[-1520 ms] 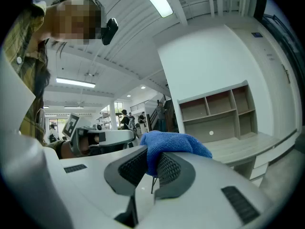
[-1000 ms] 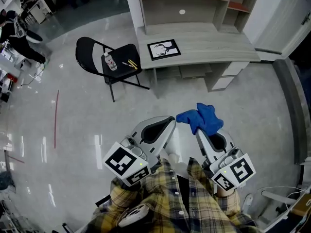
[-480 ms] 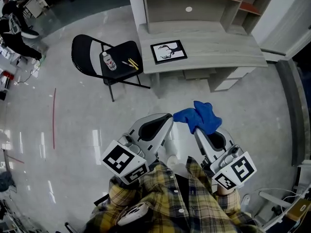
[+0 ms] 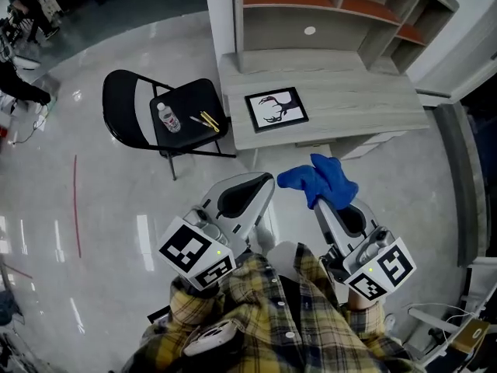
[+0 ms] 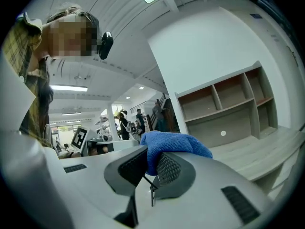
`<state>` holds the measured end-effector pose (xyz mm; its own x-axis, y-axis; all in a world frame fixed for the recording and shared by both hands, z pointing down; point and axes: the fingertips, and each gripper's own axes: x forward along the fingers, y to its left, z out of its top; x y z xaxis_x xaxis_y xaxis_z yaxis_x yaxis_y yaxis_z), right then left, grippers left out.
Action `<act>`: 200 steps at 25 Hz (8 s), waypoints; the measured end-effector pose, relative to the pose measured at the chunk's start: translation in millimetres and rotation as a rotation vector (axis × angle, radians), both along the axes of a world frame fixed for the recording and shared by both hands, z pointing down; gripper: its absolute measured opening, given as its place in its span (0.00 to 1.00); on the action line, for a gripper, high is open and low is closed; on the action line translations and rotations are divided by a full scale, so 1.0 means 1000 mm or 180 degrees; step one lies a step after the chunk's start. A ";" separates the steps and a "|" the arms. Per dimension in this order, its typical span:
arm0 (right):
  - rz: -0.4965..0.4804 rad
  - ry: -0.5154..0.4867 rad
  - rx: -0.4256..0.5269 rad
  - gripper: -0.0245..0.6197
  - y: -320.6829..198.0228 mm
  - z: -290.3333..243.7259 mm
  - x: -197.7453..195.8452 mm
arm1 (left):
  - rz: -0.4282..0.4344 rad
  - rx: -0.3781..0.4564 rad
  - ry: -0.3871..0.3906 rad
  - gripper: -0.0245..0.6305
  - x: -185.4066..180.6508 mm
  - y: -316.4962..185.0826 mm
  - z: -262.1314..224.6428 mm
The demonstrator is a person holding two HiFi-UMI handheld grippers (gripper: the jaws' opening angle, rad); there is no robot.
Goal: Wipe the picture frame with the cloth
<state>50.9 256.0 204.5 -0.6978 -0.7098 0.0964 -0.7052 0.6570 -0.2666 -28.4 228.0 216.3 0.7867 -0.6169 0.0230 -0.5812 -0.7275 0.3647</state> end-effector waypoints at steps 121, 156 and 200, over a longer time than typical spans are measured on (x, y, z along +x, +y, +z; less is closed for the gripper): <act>-0.0937 0.2689 -0.2039 0.10 -0.286 0.367 0.060 | 0.0211 -0.2268 -0.1870 0.21 -0.021 -0.380 0.367; -0.1000 0.2498 -0.2274 0.10 -0.329 0.378 0.007 | 0.0166 -0.2305 -0.1728 0.21 -0.025 -0.377 0.368; -0.1711 0.2652 -0.2002 0.10 -0.312 0.381 -0.080 | 0.0123 -0.2331 -0.1601 0.21 -0.025 -0.380 0.370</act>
